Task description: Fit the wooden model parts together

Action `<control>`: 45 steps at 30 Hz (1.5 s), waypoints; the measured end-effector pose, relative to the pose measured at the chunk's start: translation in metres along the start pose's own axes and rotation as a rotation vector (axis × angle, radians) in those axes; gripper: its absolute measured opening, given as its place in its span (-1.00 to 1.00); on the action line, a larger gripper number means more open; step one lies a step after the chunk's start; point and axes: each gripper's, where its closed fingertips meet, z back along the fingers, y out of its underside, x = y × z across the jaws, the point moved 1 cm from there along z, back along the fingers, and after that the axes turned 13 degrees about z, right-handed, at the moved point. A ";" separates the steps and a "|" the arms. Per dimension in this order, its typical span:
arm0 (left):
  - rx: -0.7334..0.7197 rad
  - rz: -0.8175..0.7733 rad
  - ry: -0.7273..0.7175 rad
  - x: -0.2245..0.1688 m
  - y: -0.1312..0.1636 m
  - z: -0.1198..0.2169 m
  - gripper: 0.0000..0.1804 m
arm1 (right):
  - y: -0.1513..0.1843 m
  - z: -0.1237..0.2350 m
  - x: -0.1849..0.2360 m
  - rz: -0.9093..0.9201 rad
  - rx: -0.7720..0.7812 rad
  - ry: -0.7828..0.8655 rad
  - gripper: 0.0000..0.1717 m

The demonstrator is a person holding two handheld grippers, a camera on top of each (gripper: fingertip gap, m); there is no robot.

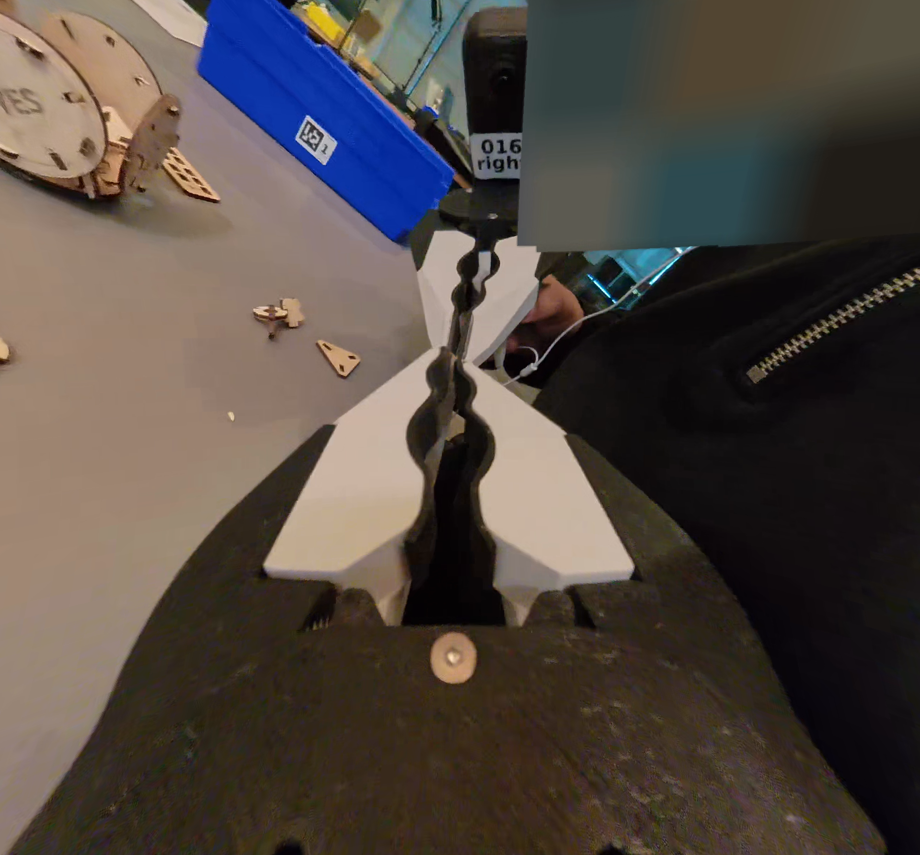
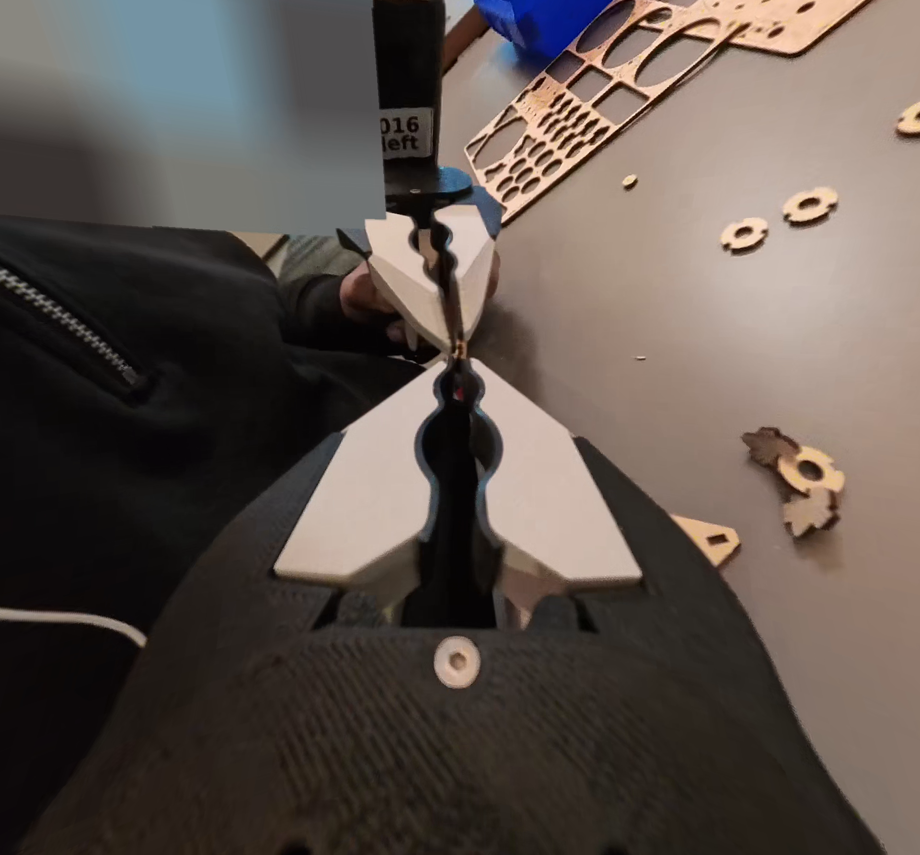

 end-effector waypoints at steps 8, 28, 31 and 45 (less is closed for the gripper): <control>0.019 -0.031 0.010 -0.002 0.000 -0.002 -0.91 | -0.004 0.006 0.006 0.166 0.013 0.023 -0.99; 0.070 -0.004 -0.006 0.001 0.008 -0.014 -1.00 | -0.005 0.010 -0.002 -0.057 -0.144 -0.058 -0.98; 0.068 0.001 -0.001 0.001 0.008 -0.014 -1.00 | -0.005 0.010 -0.001 -0.087 -0.162 -0.079 -0.99; 0.096 -0.021 0.017 -0.004 0.013 -0.017 -1.00 | -0.002 0.014 0.006 -0.187 -0.179 -0.197 -0.96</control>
